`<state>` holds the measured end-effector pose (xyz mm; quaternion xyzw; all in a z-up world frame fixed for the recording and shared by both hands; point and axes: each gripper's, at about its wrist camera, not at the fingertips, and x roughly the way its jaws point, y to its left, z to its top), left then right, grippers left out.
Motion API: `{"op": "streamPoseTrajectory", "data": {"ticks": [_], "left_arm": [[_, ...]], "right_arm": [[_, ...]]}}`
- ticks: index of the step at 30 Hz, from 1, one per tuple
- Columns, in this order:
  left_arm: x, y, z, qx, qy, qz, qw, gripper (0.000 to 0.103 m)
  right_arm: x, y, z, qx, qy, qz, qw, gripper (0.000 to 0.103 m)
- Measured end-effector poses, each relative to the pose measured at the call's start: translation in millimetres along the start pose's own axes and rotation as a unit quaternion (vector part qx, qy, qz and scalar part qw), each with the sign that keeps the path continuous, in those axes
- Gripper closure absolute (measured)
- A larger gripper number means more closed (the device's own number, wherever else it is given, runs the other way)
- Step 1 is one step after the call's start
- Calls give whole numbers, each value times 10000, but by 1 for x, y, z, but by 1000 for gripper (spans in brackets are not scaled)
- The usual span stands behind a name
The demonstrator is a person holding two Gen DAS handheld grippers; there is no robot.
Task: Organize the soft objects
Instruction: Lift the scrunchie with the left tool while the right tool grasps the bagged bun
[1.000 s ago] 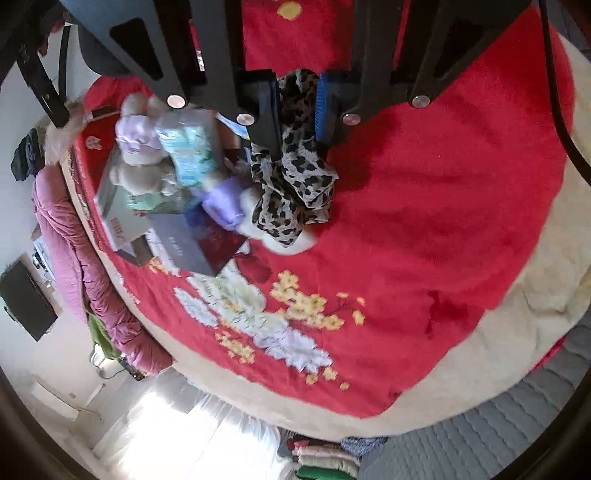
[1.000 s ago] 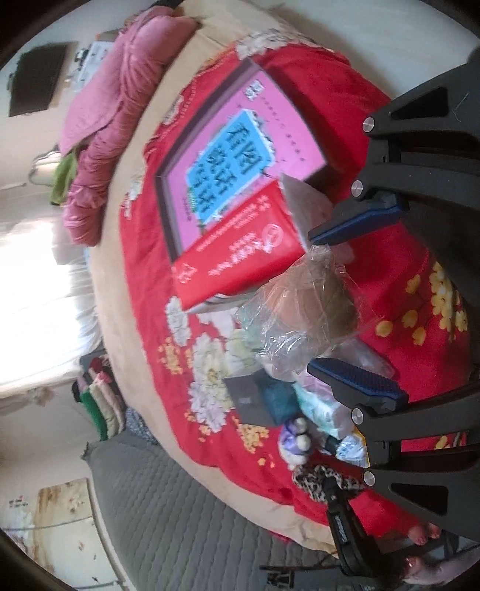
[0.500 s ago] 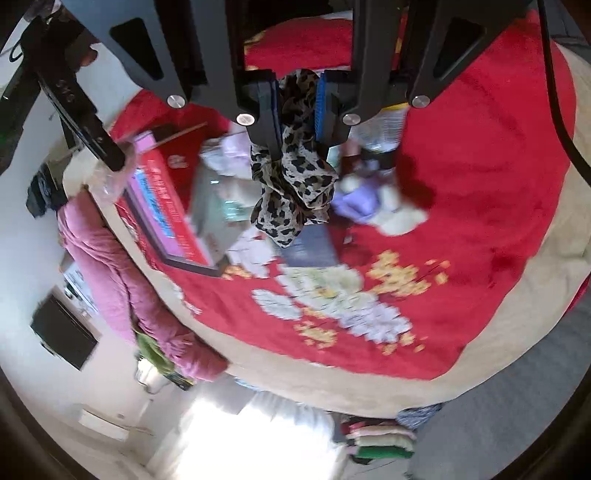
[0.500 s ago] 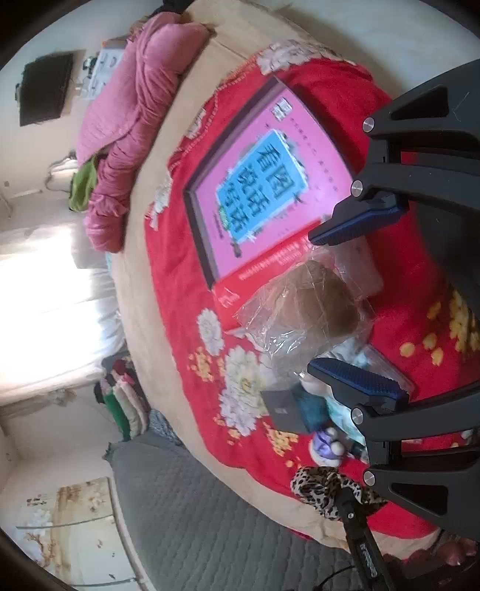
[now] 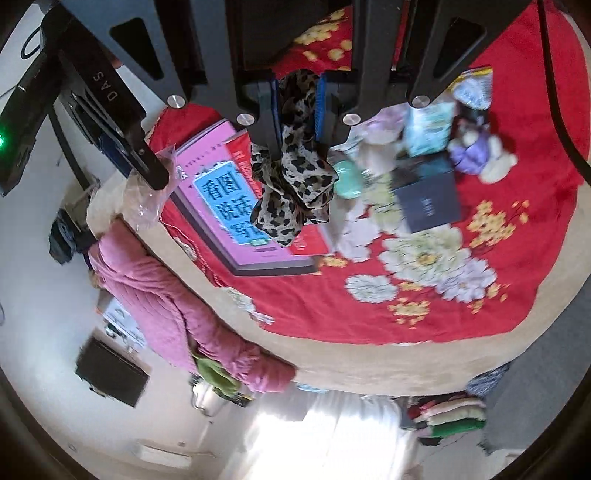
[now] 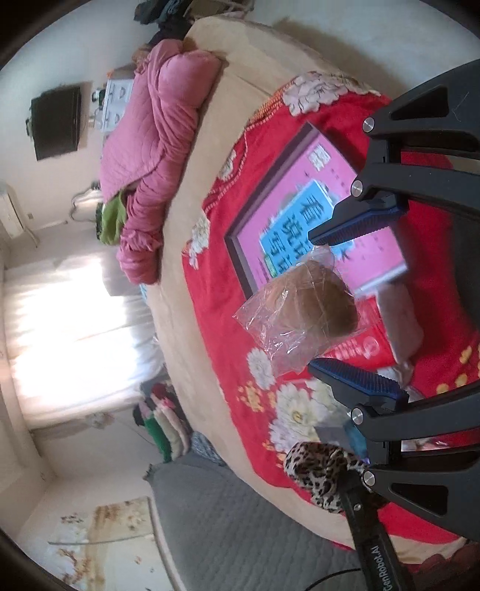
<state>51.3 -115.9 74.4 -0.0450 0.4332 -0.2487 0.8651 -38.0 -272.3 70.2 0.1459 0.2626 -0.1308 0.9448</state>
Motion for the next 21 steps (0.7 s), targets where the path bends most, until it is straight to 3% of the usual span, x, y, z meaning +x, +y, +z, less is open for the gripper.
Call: {"op": "streamPoseTrajectory", "data": {"ticks": [12, 21], "left_arm": [[46, -74, 15, 602, 335, -324, 9971, 88], [86, -105, 19, 842, 690, -351, 9934, 88]], "right_arm": [[-2, -64, 27, 122, -302, -533, 9980, 38], [16, -99, 41, 172, -137, -576, 9981, 38]]}}
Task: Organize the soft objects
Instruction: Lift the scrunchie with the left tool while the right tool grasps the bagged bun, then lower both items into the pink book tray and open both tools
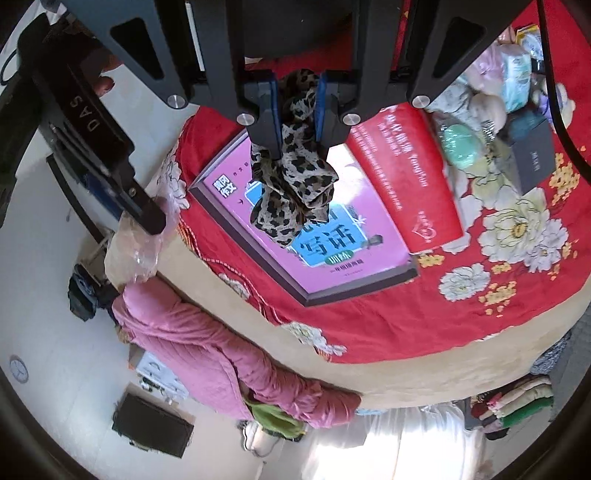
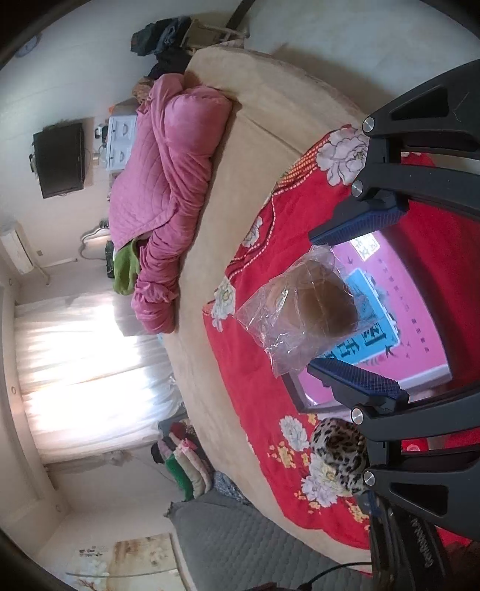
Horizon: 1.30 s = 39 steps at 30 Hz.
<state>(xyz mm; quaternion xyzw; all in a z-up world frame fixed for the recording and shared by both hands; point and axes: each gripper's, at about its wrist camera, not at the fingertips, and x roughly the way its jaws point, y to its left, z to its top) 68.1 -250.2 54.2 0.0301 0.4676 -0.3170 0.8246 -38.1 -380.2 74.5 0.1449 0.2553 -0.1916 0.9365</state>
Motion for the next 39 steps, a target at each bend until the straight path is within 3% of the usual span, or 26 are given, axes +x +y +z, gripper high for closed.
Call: {"op": "streamPoseTrajectory", "data": {"ticks": [6, 17, 39], "left_arm": [[27, -13, 5, 152, 268, 69, 9995, 88], [76, -26, 6, 329, 859, 206, 9955, 88], [120, -29, -4, 475, 1453, 420, 9874, 88]], "right_arm": [[17, -14, 4, -30, 142, -100, 9998, 38], [75, -38, -6, 17, 1067, -81, 9943, 38], [139, -38, -36, -507, 2109, -389, 9754, 38]]}}
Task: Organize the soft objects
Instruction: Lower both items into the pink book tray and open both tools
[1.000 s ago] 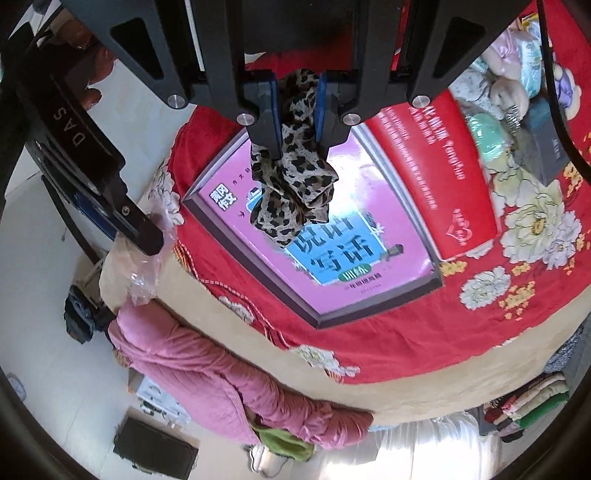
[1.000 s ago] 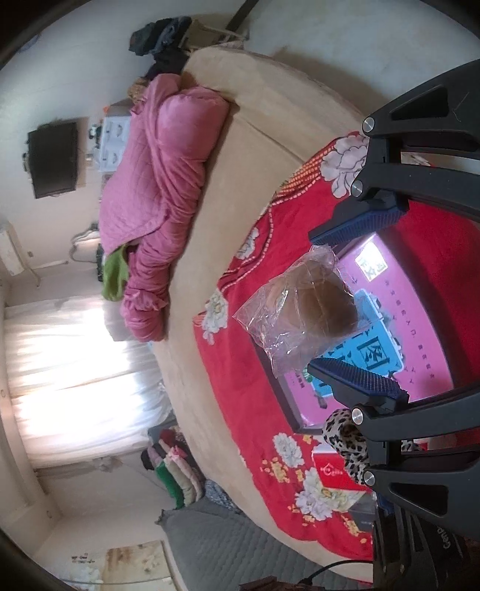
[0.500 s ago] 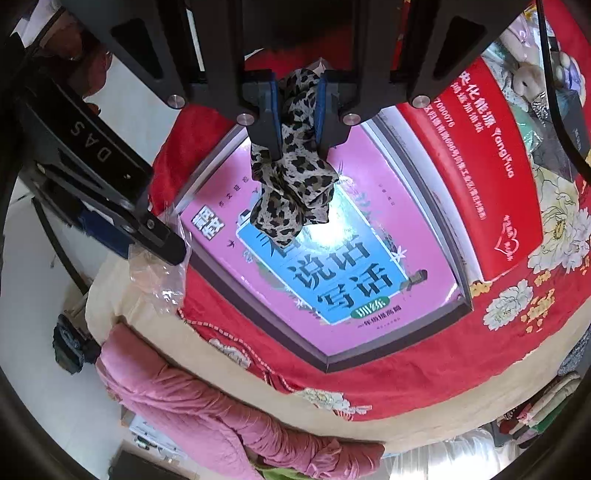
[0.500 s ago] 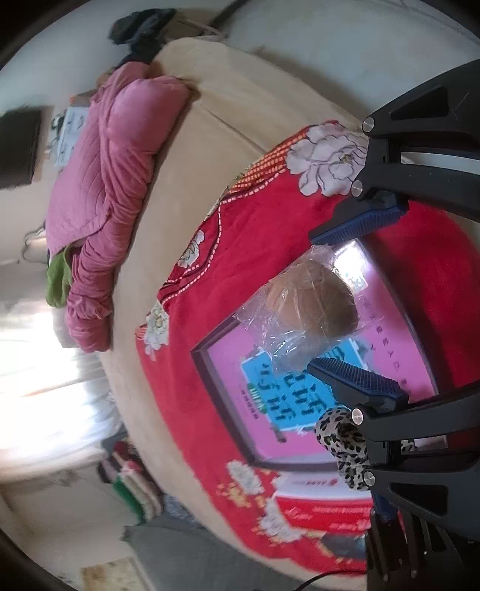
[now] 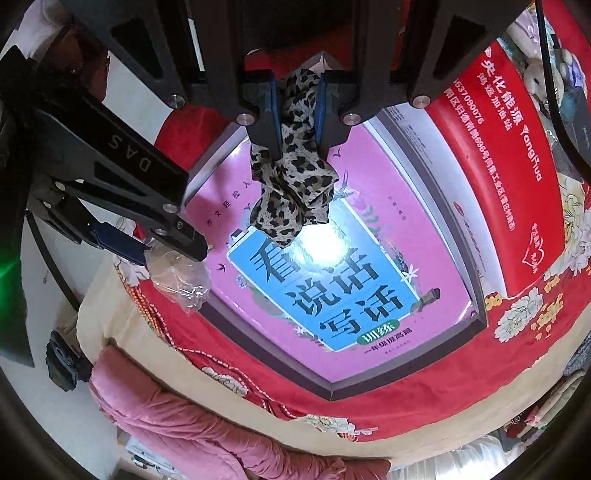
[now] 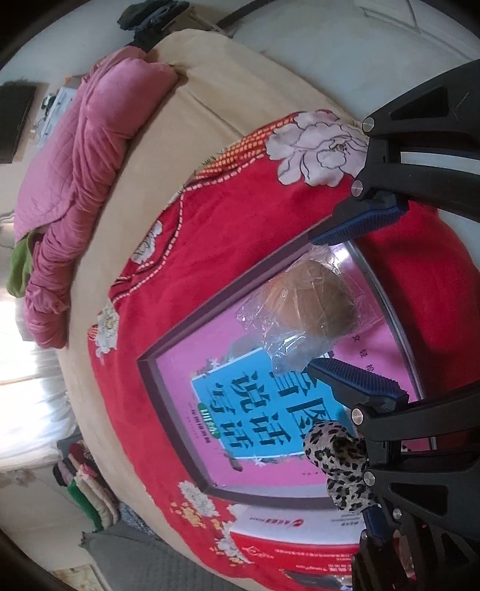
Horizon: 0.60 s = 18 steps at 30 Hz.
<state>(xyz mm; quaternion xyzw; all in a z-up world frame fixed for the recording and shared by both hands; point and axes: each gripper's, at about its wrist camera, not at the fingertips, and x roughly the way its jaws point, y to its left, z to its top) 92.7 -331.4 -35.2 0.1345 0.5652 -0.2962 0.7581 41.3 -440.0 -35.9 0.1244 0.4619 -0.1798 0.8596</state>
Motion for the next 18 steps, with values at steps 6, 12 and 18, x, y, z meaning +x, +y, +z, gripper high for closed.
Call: {"op": "streamPoseTrajectory", "data": {"ticks": [6, 12, 18], "left_arm": [[3, 1, 1, -34, 47, -21, 10000, 88], [6, 0, 1, -22, 90, -40, 9999, 88], [9, -2, 1, 24, 149, -33, 9999, 87]], "right_arm": [[6, -1, -2, -7, 78, -105, 9999, 37], [7, 1, -3, -76, 104, -147, 9998, 36], [8, 2, -4, -114, 106, -156, 9998, 36]]}}
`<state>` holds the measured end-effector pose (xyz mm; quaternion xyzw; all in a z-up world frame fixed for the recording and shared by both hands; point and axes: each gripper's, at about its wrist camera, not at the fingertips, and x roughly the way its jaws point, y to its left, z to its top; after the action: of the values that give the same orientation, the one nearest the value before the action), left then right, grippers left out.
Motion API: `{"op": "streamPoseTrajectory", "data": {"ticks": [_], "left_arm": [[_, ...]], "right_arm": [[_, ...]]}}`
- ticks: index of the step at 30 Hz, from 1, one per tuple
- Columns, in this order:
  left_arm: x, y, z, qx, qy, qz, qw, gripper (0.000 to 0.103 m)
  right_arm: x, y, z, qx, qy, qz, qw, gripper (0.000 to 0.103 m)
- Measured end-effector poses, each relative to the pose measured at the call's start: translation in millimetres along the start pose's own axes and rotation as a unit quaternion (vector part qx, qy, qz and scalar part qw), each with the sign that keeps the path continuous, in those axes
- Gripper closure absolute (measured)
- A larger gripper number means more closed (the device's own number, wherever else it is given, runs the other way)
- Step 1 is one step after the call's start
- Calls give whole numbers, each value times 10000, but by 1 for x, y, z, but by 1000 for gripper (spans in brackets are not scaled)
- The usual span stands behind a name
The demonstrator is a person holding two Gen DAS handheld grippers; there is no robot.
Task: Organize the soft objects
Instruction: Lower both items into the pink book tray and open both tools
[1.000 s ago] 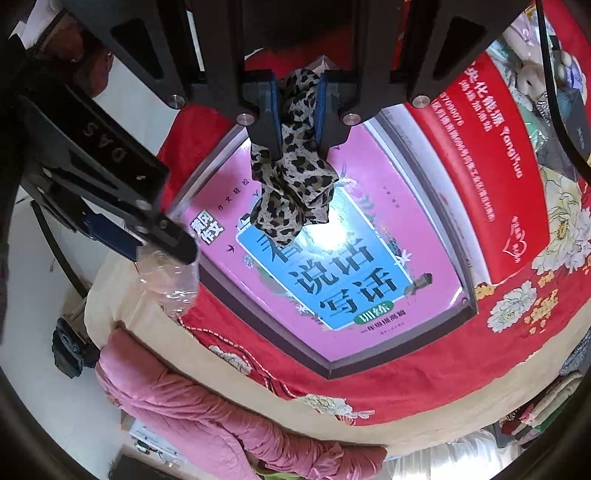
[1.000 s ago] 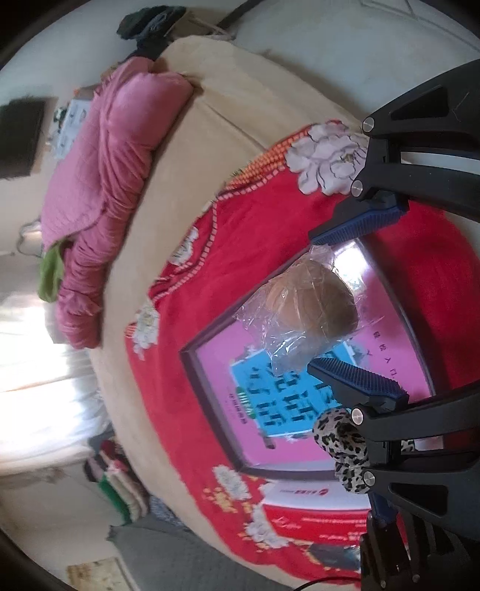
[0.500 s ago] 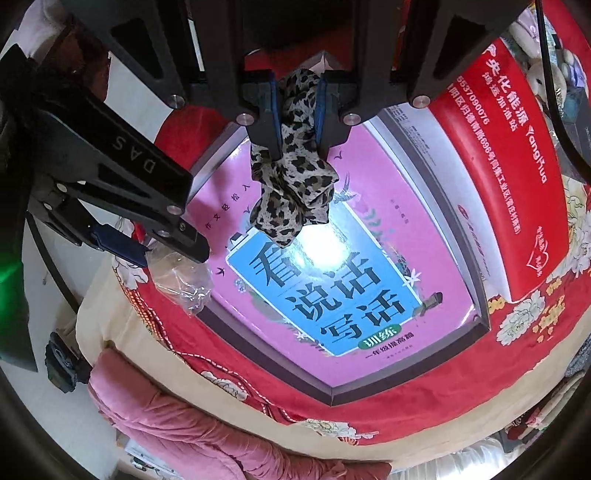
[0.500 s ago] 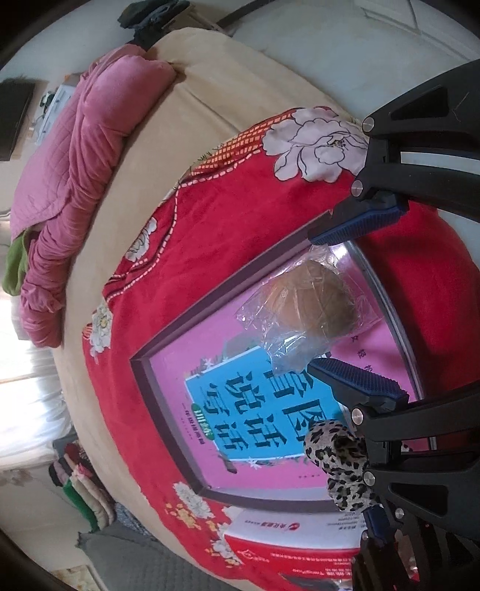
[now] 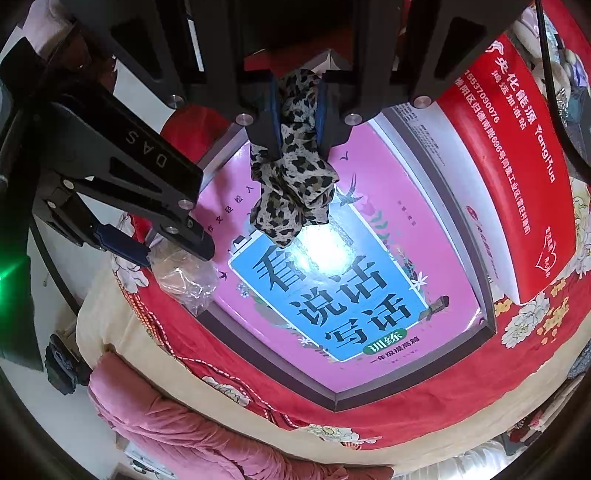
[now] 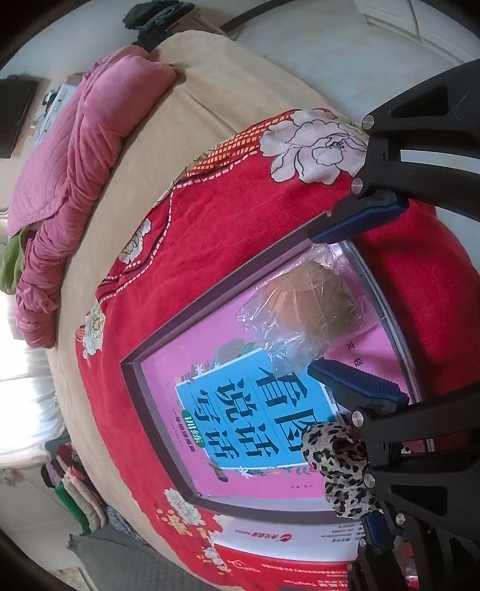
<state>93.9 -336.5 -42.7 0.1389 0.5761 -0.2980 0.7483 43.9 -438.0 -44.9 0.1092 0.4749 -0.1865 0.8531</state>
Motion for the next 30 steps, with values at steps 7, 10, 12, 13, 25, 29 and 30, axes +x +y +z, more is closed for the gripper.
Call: {"op": "streamPoseTrajectory", "data": {"ticks": [7, 10, 12, 13, 25, 29, 30], "left_arm": [[3, -2, 2, -13, 89, -4, 10000, 86], [3, -1, 3, -14, 113, -17, 9999, 86], [3, -1, 2, -14, 115, -32, 9999, 85], [3, -1, 3, -17, 114, -48, 9999, 85], [3, -5, 5, 24, 127, -105, 9999, 71], [1, -3, 9, 42, 20, 108, 9999, 64], [1, -2, 11, 46, 3, 161, 9999, 62]], "right_arm": [[6, 3, 2, -115, 46, -106, 9999, 35], [7, 3, 3, -116, 67, -139, 9998, 32], [5, 1, 4, -34, 40, -51, 10000, 29], [3, -1, 4, 19, 7, -18, 10000, 29], [-31, -25, 10, 521, -459, 54, 9976, 29], [-35, -28, 10, 596, -492, 45, 9970, 29], [-35, -29, 10, 628, -500, 45, 9968, 29]]}}
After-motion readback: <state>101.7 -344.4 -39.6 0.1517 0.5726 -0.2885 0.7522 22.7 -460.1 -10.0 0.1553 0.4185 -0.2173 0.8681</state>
